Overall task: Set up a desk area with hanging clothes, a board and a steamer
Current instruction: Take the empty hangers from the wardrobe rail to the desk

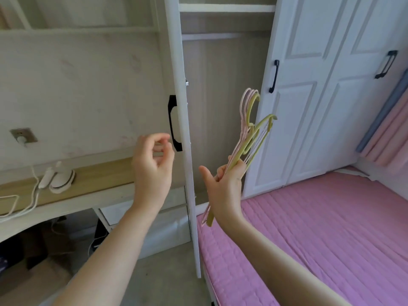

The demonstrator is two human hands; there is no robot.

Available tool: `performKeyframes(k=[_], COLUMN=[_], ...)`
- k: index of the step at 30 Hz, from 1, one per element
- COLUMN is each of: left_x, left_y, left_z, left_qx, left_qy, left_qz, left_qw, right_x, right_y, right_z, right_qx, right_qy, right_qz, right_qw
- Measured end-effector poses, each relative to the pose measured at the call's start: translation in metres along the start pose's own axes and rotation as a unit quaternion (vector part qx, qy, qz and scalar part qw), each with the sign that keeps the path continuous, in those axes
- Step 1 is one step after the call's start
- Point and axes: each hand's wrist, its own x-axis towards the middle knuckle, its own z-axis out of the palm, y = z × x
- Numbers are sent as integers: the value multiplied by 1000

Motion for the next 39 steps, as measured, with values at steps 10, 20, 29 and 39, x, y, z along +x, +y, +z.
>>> performKeyframes(k=[10, 20, 29, 39], left_x=[53, 75, 73, 66], left_y=[-24, -43, -38, -14], left_z=[1, -1, 24, 98], left_qx=[-54, -76, -77, -81], left_qy=[-129, -185, -208, -216], left_qz=[-44, 9, 58, 70], left_qw=[989, 980, 973, 970], right_x=[15, 19, 21, 63], right_y=[-16, -14, -4, 19], right_z=[32, 59, 40, -2], right_qx=[-5, -53, -91, -92], right_qy=[23, 101, 140, 214], right_qz=[0, -35, -88, -117], right_qw=[1000, 993, 982, 965])
